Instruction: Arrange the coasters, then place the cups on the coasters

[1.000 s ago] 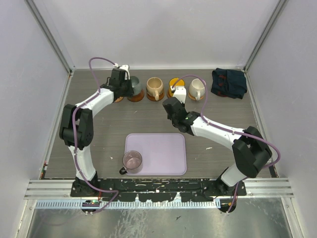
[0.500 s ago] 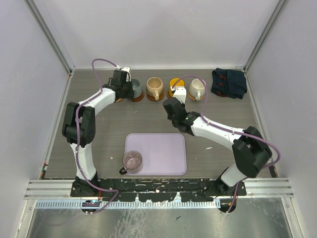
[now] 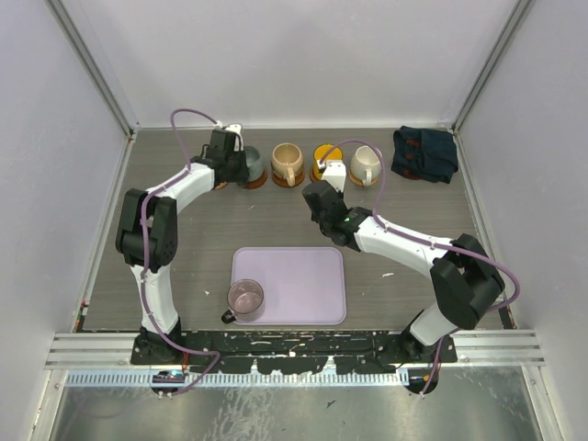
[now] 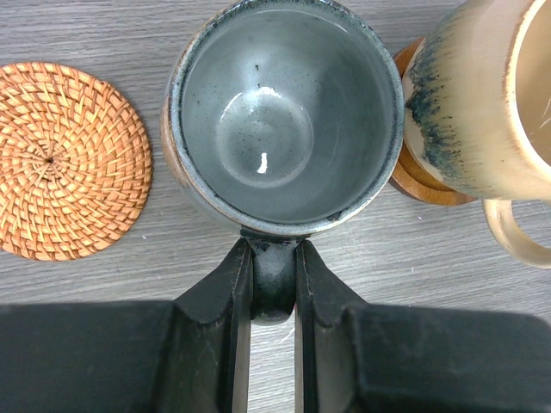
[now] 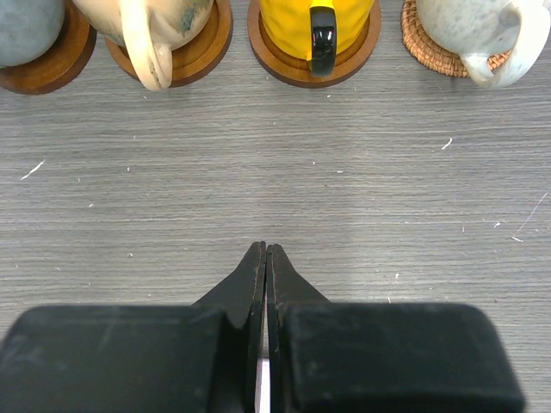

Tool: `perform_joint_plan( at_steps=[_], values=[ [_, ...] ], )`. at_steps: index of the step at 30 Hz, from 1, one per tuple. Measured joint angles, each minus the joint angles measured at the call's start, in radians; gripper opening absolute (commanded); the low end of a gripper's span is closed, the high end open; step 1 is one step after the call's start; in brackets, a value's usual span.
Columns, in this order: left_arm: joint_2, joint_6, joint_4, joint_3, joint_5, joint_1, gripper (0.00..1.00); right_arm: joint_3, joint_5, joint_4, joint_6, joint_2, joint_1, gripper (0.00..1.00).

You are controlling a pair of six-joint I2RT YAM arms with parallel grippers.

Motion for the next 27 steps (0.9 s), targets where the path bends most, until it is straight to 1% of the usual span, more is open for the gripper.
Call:
perform_joint_plan(
  at_steps=[1, 3, 5, 9, 17, 27],
  values=[
    [0.000, 0.000, 0.001, 0.000, 0.000, 0.000, 0.17, 0.000, 0.000, 0.002, 0.000, 0.000, 0.000, 0.04],
    [0.000, 0.000, 0.001, 0.000, 0.000, 0.000, 0.24, 0.000, 0.000, 0.002, 0.000, 0.000, 0.000, 0.04],
    [0.000, 0.000, 0.001, 0.000, 0.000, 0.000, 0.27, 0.000, -0.001, 0.002, 0.000, 0.000, -0.002, 0.04],
    [0.000, -0.002, 0.016, 0.000, 0.000, 0.000, 0.31, 0.000, -0.003, 0.002, 0.000, 0.000, -0.002, 0.04],
    [-0.001, -0.003, 0.059, -0.003, 0.002, 0.000, 0.31, -0.006, -0.008, 0.009, 0.000, 0.000, -0.002, 0.04],
    [-0.032, -0.008, 0.083, -0.064, 0.001, 0.000, 0.31, -0.026, -0.021, 0.010, 0.001, 0.000, -0.002, 0.04]
  ],
)
